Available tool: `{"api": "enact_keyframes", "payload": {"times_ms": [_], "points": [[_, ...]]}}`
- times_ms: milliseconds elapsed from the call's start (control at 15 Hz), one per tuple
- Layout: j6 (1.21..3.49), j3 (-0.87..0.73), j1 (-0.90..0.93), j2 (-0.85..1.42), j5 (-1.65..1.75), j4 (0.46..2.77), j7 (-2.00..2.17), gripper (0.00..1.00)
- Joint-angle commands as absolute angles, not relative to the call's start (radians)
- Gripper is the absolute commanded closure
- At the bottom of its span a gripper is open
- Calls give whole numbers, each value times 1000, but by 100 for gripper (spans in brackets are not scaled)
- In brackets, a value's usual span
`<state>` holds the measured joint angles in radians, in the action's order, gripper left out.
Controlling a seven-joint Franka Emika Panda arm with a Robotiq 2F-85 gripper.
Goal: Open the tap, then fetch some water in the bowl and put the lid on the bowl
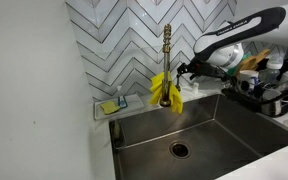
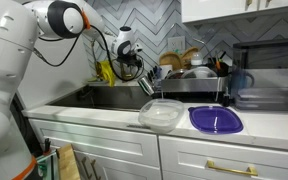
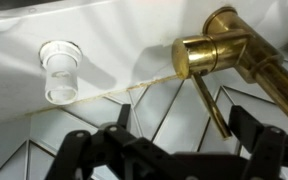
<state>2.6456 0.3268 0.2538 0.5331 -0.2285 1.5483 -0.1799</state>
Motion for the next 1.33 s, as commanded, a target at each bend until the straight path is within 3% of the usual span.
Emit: {"api": "enact_keyframes", "payload": {"times_ms": [0,1267], "points": [[2644,309,263,543,-186,1538,-164,0],[2574,264,268,494,-138,1561,-90,0]]}}
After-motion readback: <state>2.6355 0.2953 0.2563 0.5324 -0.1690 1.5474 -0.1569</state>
